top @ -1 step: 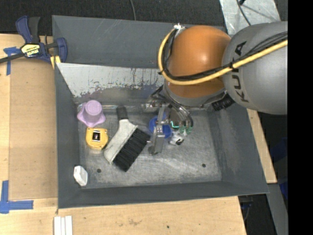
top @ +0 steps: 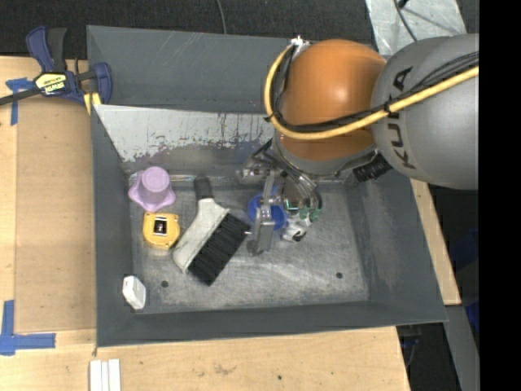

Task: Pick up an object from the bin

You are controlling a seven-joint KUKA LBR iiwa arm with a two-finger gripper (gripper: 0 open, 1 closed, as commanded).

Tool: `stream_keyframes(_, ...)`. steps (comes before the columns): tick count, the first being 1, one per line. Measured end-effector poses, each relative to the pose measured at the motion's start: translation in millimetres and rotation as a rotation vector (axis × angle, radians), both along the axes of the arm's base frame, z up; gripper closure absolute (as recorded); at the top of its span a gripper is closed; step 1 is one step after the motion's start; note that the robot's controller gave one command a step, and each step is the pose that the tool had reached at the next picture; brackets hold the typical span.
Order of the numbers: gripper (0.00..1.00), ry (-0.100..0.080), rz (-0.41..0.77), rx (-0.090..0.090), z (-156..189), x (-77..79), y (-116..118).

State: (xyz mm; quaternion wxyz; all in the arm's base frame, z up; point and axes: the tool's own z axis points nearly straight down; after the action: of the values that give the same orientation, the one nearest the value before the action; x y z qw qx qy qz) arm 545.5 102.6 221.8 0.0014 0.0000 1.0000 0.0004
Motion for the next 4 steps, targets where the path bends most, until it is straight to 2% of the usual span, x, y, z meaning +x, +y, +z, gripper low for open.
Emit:
stream_keyframes(1,0.0,-0.001,0.0,0.0,-1.1,1.5,0.1)
stream_keyframes(2,0.0,0.001,0.113,-0.001,-49.0,15.0,-0.4)
stream_keyframes(3,0.0,-0.001,0.16,-0.001,-74.7,29.2,2.7)
stream_keyframes(4,1.0,-0.018,-0.118,0.002,-145.3,4.5,9.4)
